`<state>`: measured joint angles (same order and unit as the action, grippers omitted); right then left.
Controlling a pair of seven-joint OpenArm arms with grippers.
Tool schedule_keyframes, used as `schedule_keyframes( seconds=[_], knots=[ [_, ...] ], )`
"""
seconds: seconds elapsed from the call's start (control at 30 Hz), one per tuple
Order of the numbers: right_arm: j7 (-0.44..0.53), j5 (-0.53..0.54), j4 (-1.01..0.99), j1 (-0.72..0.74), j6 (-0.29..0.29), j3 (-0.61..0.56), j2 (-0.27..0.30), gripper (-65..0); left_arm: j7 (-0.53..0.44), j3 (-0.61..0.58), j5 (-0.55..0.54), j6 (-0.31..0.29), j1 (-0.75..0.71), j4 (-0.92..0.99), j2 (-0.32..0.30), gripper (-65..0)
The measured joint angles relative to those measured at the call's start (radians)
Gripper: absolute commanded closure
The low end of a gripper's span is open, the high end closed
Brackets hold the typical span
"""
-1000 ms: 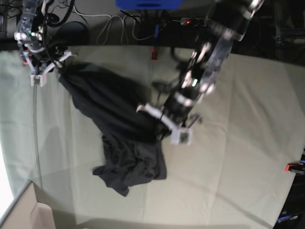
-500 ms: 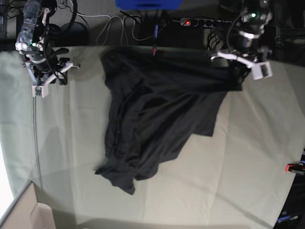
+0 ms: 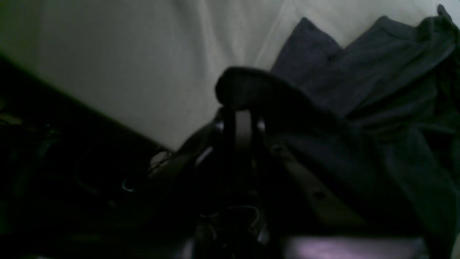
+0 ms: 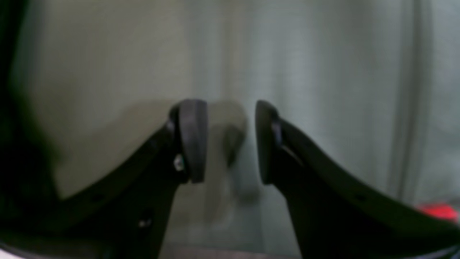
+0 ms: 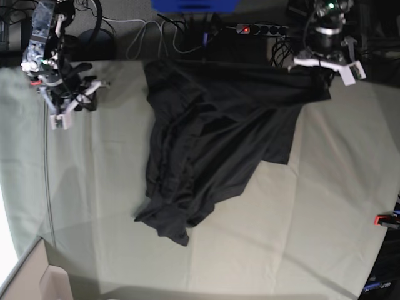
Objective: Layout the t-shirt on the table in an organized manner, then fold the t-shirt properly
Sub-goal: 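Release the t-shirt with the left gripper and raise it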
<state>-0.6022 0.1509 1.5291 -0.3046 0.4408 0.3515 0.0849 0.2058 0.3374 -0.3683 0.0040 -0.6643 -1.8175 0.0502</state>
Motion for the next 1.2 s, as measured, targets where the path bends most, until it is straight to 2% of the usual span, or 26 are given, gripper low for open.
schedule_keyframes(
  seconds=[0.07, 0.23, 0.37, 0.43, 0.53, 0.7, 0.8, 0.9, 1.03, 1.07, 1.13, 1.2],
  knots=[
    [-0.006, -0.002, -0.006, -0.001, 0.008, 0.002, -0.005, -23.6, -0.01, -0.002, -0.001, 0.0, 0.029, -0.002, 0.021, -8.9],
    [0.0, -0.005, -0.007, 0.003, 0.008, 0.0, -0.008, -28.1, 0.002, 0.002, 0.0, -0.003, 0.04, -0.002, 0.011, -28.4],
    [-0.002, -0.001, -0.016, 0.002, 0.008, 0.002, -0.033, -29.5, -0.002, -0.002, 0.001, -0.008, 0.138, 0.01, -0.086, -36.6],
    [0.001, -0.002, -0.018, 0.005, 0.007, 0.007, -0.038, -29.5, -0.027, 0.0, 0.0, -0.009, 0.217, 0.06, -0.114, -39.4],
    [0.006, -0.005, -0.016, 0.003, 0.007, 0.006, -0.066, -29.4, -0.002, -0.009, 0.0, -0.004, 0.353, 0.246, -0.147, -39.8],
    [0.013, -0.005, -0.015, 0.003, 0.007, 0.011, -0.091, -29.4, 0.0, -0.18, 0.0, -0.007, 0.552, 0.518, -0.214, -39.8],
    [0.014, -0.003, -0.013, 0.001, 0.008, 0.02, -0.105, -29.3, -0.008, -0.235, -0.003, -0.008, 0.544, 0.467, -0.215, -36.8],
    [0.012, 0.004, -0.013, 0.0, 0.008, 0.025, -0.098, -29.3, -0.016, -0.228, -0.006, -0.006, 0.417, 0.299, -0.217, -26.3],
    [0.003, -0.001, -0.018, -0.003, 0.008, 0.026, -0.054, -29.2, -0.007, -0.22, -0.003, -0.005, 0.184, 0.105, -0.22, -0.4],
    [0.003, -0.004, -0.018, -0.003, 0.008, 0.029, -0.049, -29.2, -0.006, -0.203, -0.006, -0.017, 0.136, 0.072, -0.217, 0.0],
    [0.005, -0.004, -0.018, -0.003, 0.008, 0.027, -0.049, -29.2, -0.012, -0.156, -0.002, -0.012, 0.056, 0.021, -0.21, -1.7],
    [0.003, -0.005, -0.018, 0.0, 0.008, 0.025, -0.044, -29.2, -0.014, -0.115, 0.001, -0.001, 0.011, -0.002, -0.209, -0.3]
  ],
)
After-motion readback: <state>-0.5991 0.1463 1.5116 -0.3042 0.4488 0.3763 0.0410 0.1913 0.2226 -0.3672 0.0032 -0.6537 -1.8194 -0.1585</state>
